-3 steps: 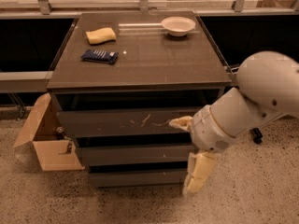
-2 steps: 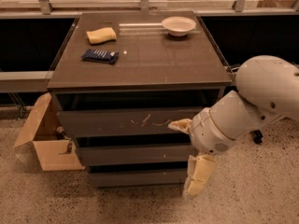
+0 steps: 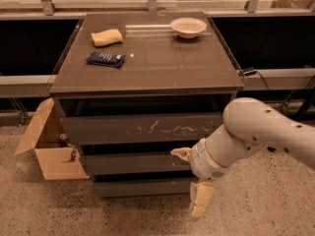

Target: Open bottom drawer

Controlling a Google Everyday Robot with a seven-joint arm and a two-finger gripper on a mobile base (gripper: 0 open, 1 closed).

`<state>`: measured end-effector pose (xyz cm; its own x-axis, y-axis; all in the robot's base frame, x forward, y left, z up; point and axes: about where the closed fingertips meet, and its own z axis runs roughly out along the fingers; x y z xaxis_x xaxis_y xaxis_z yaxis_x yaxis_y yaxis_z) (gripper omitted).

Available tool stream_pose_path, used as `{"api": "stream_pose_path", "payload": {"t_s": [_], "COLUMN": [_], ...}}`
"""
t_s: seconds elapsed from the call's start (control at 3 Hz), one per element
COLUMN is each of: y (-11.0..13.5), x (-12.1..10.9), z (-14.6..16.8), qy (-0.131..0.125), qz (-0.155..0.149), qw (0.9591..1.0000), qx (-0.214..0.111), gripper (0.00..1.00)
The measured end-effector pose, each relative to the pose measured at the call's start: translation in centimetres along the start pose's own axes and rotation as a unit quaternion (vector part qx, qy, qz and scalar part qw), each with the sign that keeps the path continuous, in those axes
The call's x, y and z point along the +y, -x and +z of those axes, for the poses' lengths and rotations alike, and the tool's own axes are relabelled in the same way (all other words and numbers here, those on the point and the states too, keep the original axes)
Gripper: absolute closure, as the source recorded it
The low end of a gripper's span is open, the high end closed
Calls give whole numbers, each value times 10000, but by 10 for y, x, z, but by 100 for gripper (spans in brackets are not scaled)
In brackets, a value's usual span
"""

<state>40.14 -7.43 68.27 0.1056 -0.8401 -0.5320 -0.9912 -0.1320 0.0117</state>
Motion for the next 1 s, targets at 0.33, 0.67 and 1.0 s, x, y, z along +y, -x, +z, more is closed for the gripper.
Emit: {"api": "stream_pose_path", "payload": {"t_s": [0.33,0.67,1.0], "y": [-31,-61,-72], "x": [-7,-22,-15], "z": [41,79,110], "qy": [179,183,401], "qz": [-243,-373,-338], "qw": [9991,9951,9921], "qx": [-283,-894,-1140], "gripper": [0,0,0]}}
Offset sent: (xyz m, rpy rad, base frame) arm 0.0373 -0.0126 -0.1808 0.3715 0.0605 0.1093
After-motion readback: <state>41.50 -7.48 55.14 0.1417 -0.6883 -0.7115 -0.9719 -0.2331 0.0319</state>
